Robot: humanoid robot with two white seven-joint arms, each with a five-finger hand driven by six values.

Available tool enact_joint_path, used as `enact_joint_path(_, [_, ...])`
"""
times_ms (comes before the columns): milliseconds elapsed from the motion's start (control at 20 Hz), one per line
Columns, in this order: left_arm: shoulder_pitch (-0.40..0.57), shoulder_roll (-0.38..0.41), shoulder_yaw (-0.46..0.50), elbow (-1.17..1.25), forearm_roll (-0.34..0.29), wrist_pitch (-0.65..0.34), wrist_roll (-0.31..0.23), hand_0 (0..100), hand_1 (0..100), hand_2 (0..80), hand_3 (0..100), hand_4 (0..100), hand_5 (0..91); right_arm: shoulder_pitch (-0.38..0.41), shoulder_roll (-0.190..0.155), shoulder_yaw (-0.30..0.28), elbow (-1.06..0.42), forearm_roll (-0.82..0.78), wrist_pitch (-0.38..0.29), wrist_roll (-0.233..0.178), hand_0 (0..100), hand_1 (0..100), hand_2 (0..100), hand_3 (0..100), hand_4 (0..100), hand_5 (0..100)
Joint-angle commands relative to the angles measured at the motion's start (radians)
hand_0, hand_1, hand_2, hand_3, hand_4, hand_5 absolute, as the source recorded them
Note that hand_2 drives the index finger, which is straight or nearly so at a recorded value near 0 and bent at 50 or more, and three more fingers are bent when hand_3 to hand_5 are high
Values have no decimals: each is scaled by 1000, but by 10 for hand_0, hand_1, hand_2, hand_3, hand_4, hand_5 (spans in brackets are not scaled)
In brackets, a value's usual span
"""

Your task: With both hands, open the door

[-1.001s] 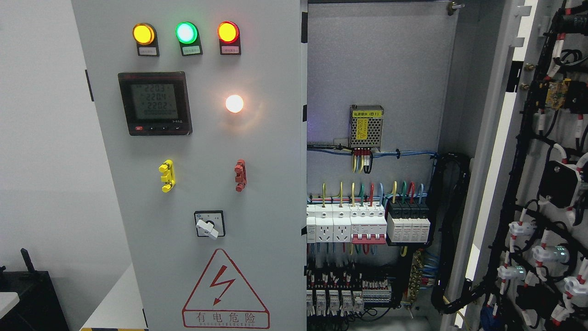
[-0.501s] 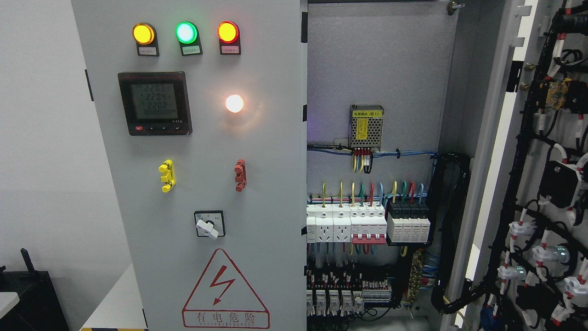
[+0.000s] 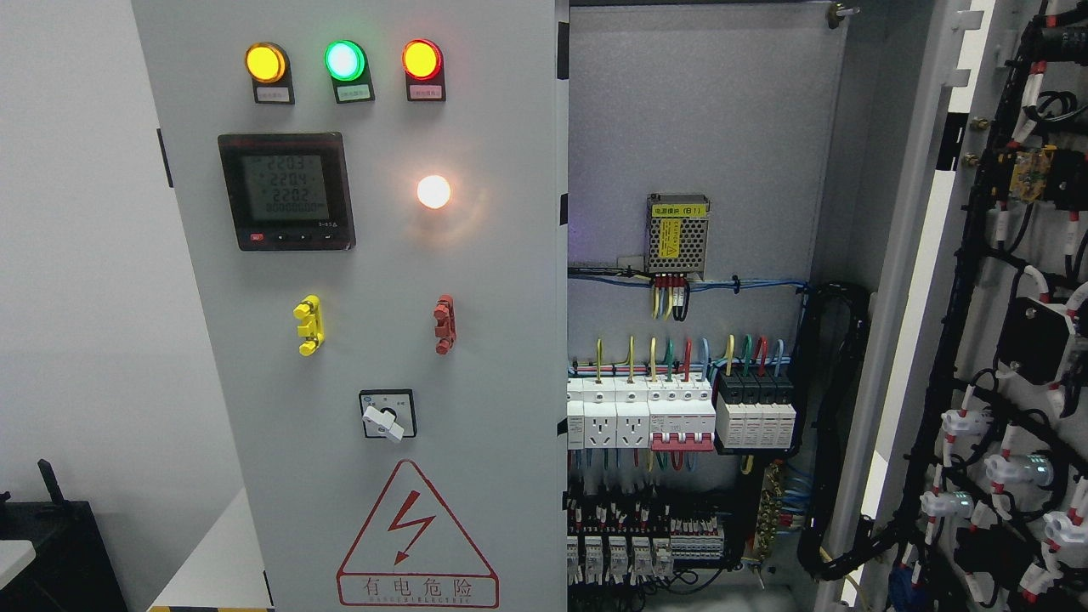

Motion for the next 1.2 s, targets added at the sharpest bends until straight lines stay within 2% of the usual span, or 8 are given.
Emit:
enact_joint_path(0, [0, 0, 0, -28, 0, 0, 0, 0, 0, 0, 0, 42, 0, -123, 5, 53, -63, 1, 7, -2, 0, 0, 0, 0, 0, 0])
enact_joint_path(250, [0, 0, 0, -28, 0, 0, 0, 0, 0, 0, 0, 42, 0, -250, 0, 77, -43, -1, 63, -2, 0, 0, 0, 0, 0, 0])
enact_joint_path(501, [0, 0, 0, -28, 0, 0, 0, 0, 0, 0, 0, 42, 0, -359, -5, 100, 38, -5, 63, 0, 0, 0, 0, 0, 0, 0])
enact_joint_path(751, [0, 0, 0, -28, 0, 0, 0, 0, 0, 0, 0, 42, 0, -434, -5, 104, 81, -7, 66, 0, 0, 0, 0, 0, 0, 0])
enact_joint_path(1052, [0, 0, 0, -28, 0, 0, 0, 0, 0, 0, 0, 42, 0, -468, 1, 104, 89, -10, 69, 0, 0, 0, 0, 0, 0, 0])
enact_joint_path(1152, [0, 0, 0, -28, 0, 0, 0, 0, 0, 0, 0, 42, 0, -489, -2, 103, 101, -28, 107, 0, 0, 0, 0, 0, 0, 0])
